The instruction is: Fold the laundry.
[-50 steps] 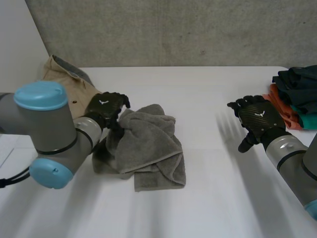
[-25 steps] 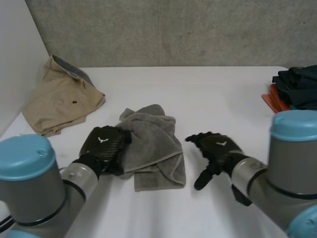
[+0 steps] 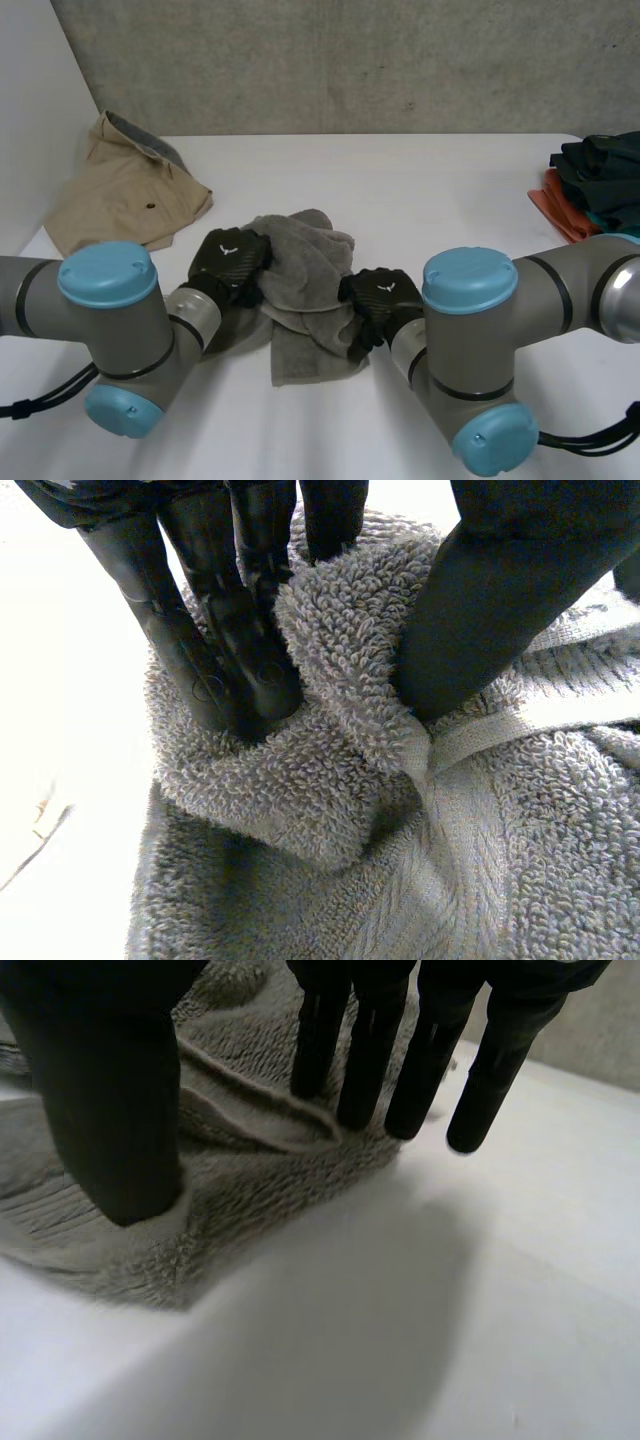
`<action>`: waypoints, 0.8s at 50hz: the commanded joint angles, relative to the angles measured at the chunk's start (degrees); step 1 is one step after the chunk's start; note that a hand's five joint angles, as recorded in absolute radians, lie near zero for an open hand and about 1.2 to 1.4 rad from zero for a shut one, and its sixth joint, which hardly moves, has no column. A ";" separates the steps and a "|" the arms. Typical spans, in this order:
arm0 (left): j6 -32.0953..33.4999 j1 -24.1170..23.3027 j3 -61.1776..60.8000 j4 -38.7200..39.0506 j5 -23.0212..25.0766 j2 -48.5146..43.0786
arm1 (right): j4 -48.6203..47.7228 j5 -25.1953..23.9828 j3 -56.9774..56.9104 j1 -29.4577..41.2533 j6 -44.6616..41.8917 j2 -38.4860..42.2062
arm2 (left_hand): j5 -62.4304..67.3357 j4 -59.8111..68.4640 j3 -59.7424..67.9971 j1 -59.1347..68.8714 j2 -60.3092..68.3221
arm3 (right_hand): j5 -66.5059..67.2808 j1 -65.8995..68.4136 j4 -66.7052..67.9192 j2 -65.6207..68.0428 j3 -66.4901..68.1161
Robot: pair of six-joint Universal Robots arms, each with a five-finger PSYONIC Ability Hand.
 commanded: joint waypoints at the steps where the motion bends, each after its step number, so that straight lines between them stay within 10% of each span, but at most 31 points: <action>1: -0.11 1.46 -0.05 -0.02 -0.68 2.63 | -2.13 4.43 -2.88 0.47 -0.90 2.80 | 15.79 11.52 12.00 16.90 13.24 | 41.02 40.87 40.92 40.71 40.83; 12: -0.46 3.57 1.09 -1.86 -0.51 22.38 | -2.57 2.86 -1.83 -4.00 -2.74 -14.41 | 15.79 11.52 12.00 16.90 13.24 | 43.95 43.79 43.84 43.64 43.76; 24: -0.02 5.07 9.09 -18.47 0.11 31.12 | 5.66 -7.69 -7.97 -14.03 -25.23 -34.54 | 15.79 11.52 12.00 16.90 13.24 | 43.95 43.79 43.84 43.64 43.76; 40: 1.91 4.98 12.87 -23.58 -0.68 3.44 | 12.55 -9.98 -3.76 -14.38 -25.51 -14.52 | 15.79 11.52 12.00 16.90 13.24 | 43.95 43.79 43.84 43.64 43.76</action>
